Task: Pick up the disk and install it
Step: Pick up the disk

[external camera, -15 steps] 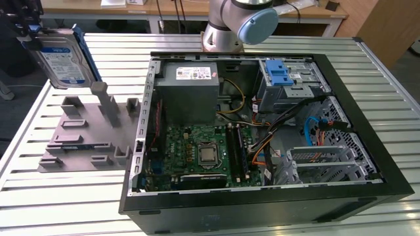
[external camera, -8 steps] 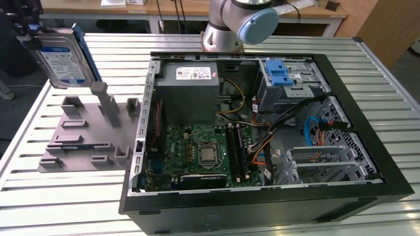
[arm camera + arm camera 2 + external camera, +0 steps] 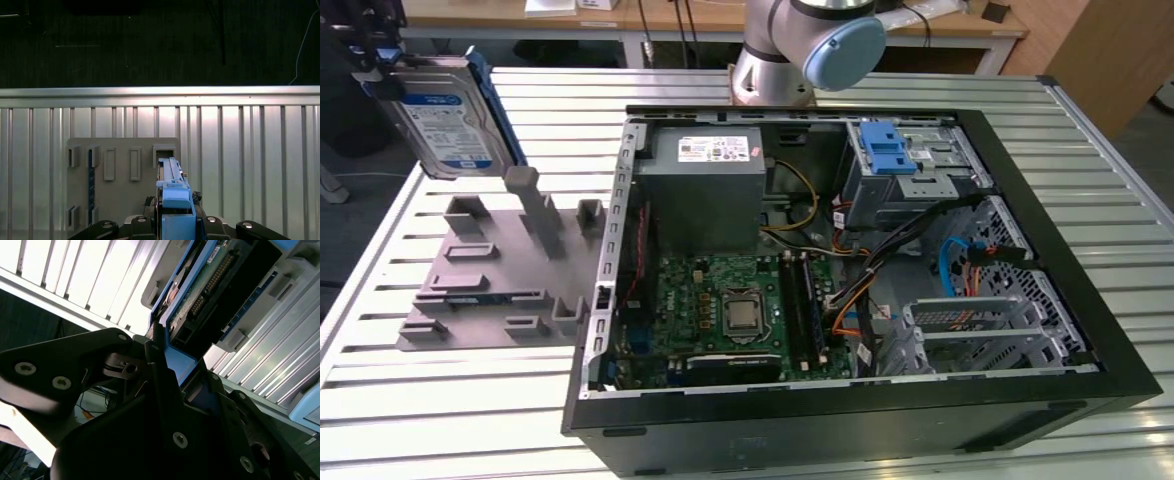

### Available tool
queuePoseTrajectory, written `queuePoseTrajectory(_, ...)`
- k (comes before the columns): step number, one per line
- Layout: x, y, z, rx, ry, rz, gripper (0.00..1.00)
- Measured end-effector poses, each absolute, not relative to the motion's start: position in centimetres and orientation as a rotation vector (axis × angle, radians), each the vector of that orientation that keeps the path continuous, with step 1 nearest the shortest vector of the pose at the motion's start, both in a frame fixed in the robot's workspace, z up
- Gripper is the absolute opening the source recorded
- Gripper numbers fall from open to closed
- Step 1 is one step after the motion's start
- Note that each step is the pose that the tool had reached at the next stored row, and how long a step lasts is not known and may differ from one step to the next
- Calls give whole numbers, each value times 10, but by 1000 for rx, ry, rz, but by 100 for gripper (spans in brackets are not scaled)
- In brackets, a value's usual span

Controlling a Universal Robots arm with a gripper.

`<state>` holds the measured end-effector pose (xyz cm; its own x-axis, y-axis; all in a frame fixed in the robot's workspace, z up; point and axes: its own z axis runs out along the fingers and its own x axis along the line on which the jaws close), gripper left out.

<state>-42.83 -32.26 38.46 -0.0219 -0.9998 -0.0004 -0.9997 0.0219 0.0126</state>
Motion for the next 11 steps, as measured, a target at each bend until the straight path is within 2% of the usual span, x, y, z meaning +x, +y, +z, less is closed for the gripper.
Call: queuePoseTrajectory(11,-428,-323,387,2191,-2240,-14,36)
